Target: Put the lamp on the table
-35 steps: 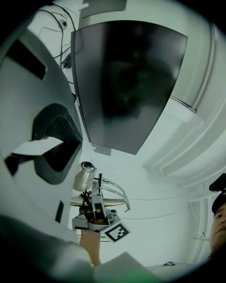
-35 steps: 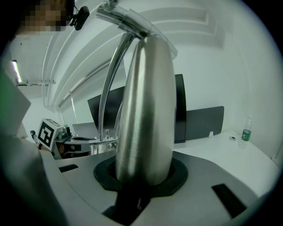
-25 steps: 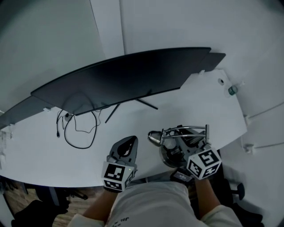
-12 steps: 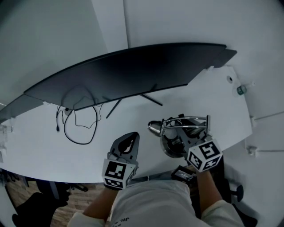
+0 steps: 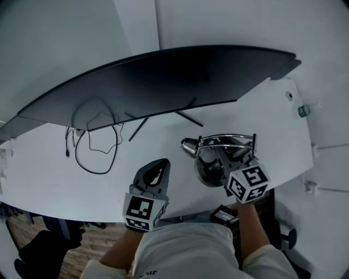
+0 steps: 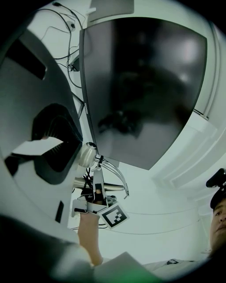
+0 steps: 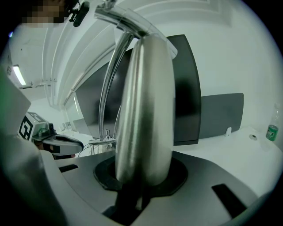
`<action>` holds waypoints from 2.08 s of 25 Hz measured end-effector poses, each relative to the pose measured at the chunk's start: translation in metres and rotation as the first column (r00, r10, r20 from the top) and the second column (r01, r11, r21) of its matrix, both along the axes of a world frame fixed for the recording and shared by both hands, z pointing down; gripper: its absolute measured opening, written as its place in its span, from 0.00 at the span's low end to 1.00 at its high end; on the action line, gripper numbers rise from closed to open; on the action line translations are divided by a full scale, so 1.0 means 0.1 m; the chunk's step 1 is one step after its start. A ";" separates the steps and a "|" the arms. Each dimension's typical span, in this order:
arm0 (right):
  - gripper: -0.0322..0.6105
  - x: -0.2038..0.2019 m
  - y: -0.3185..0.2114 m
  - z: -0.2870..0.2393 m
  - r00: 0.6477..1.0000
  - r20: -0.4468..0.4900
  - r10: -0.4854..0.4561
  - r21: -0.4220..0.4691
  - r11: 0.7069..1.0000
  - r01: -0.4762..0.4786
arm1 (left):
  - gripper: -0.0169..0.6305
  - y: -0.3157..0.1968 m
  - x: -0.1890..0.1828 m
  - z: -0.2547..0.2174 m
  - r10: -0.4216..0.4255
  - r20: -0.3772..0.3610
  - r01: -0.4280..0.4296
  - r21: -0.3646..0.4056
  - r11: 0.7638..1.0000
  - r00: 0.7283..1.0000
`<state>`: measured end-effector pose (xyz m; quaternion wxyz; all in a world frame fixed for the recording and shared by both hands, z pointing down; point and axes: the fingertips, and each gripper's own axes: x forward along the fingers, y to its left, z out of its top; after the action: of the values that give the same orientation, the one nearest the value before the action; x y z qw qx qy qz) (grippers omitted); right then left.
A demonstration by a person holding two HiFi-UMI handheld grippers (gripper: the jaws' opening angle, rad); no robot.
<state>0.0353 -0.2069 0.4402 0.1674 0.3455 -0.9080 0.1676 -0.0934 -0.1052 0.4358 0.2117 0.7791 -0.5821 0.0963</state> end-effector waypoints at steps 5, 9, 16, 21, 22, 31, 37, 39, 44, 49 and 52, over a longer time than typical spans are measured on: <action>0.21 -0.06 -0.10 0.10 1.000 -0.010 -0.009 0.013 1.000 0.009 | 0.03 -0.07 -0.03 0.07 -0.010 -0.006 0.010 -0.007 1.000 1.000; 0.21 -0.12 -0.18 0.15 1.000 -0.008 -0.014 0.015 1.000 0.015 | 0.03 -0.11 -0.08 0.13 -0.017 -0.008 0.016 -0.017 1.000 1.000; 0.21 -0.21 -0.28 0.28 0.999 -0.017 -0.028 0.010 1.000 0.028 | 0.03 -0.22 -0.13 0.20 -0.035 -0.013 0.034 -0.022 0.999 0.999; 0.21 -0.22 -0.31 0.38 0.999 -0.028 -0.040 0.005 0.999 0.040 | 0.03 -0.27 -0.13 0.24 -0.041 -0.008 0.041 -0.023 0.999 0.999; 0.21 -0.22 -0.32 0.39 0.999 -0.030 -0.042 0.005 0.999 0.042 | 0.03 -0.27 -0.12 0.25 -0.039 -0.007 0.039 -0.025 0.999 0.999; 0.21 -0.25 -0.41 0.48 0.999 -0.034 -0.034 0.014 0.999 0.034 | 0.03 -0.29 -0.13 0.31 -0.044 -0.004 0.044 -0.042 0.998 0.999; 0.21 -0.25 -0.42 0.55 0.999 -0.036 -0.028 0.008 1.000 0.028 | 0.03 -0.29 -0.14 0.30 -0.054 -0.005 0.054 -0.042 0.998 0.999; 0.21 -0.27 -0.42 0.57 0.999 -0.037 -0.030 0.006 1.000 0.030 | 0.03 -0.28 -0.15 0.31 -0.058 -0.004 0.058 -0.044 0.997 0.998; 0.21 -0.25 -0.38 0.64 0.999 -0.043 -0.012 0.008 1.000 0.013 | 0.03 -0.25 -0.15 0.35 -0.062 -0.002 0.061 -0.053 0.997 0.998; 0.21 -0.25 -0.34 0.72 0.999 -0.048 -0.010 -0.008 1.000 0.010 | 0.03 -0.25 -0.15 0.33 -0.070 -0.004 0.070 -0.052 0.996 0.998; 0.22 -0.25 -0.30 0.75 0.998 -0.053 -0.018 -0.011 1.000 0.017 | 0.03 -0.24 -0.15 0.34 -0.071 -0.003 0.071 -0.056 0.996 0.997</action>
<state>0.0107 -0.2374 0.5156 0.1948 0.3410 -0.9054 0.1614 -0.1086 -0.1297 0.4702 0.2382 0.7521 -0.6058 0.1029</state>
